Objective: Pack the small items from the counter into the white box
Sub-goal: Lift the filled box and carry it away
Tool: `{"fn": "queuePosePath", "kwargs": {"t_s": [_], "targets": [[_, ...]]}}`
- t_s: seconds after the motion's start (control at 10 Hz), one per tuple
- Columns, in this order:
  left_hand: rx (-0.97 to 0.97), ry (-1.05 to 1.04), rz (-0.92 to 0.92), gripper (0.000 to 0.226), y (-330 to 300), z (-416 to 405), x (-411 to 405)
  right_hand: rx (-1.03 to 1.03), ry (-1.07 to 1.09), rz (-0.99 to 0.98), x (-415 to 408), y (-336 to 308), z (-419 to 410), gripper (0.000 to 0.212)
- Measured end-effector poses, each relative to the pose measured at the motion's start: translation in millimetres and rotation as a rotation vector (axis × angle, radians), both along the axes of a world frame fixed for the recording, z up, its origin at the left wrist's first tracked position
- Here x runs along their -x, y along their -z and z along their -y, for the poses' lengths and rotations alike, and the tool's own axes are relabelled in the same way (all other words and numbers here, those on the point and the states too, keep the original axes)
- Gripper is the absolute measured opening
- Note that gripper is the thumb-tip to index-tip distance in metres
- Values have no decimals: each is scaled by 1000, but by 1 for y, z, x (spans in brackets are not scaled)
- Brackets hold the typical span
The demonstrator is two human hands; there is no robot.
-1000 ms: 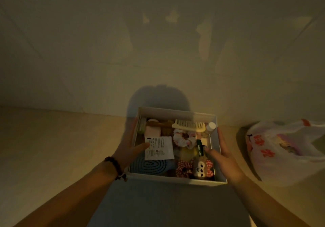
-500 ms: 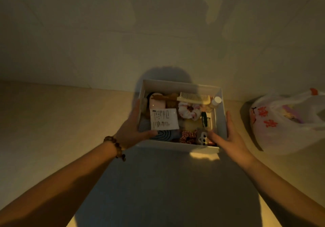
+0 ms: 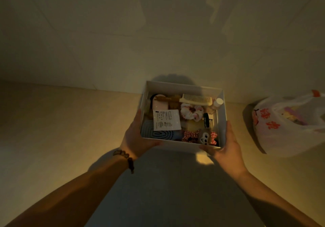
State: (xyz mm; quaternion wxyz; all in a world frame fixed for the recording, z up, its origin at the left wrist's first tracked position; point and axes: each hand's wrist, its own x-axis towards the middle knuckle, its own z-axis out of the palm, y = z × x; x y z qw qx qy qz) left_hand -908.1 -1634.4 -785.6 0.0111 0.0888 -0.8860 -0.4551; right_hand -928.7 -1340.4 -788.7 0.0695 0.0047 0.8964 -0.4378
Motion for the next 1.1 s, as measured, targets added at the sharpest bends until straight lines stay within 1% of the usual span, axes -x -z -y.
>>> {"fn": "queuePosePath", "kwargs": {"t_s": [0.1, 0.2, 0.3, 0.4, 0.5, 0.6, 0.7, 0.8, 0.9, 1.0, 1.1], "targets": [[9, 6, -1, 109, 0, 0, 7, 30, -10, -21, 8, 0, 0, 121], [18, 14, -3, 120, 0, -1, 21, 90, -23, -77, 25, -7, 4, 106], [33, 42, -47, 121, -4, 0, 31, 76, -3, -123, 37, -9, 7, 103], [47, 52, -9, 121, -4, 1, 32, 73, 15, -129, 36, -7, 7, 104], [69, 32, 32, 131, 1, 3, 35, 42, 11, -111, 36, -6, 5, 107], [103, 72, 113, 134, 1, 4, 38, -19, -7, -71, 36, -6, 2, 117], [141, 108, 208, 131, -14, 3, 35, -63, -73, -20, 36, -15, -1, 113], [391, 143, 317, 115, -36, 0, 18, -321, -133, 2, 28, -26, -7, 111], [543, 182, 340, 97, -80, -3, -2, -549, -190, 47, 13, -58, -3, 97], [655, 224, 295, 87, -138, -7, -18, -547, -240, 34, -4, -119, 8, 78], [659, 223, 229, 82, -212, -12, -30, -560, -242, -143, -23, -202, 24, 70]]}}
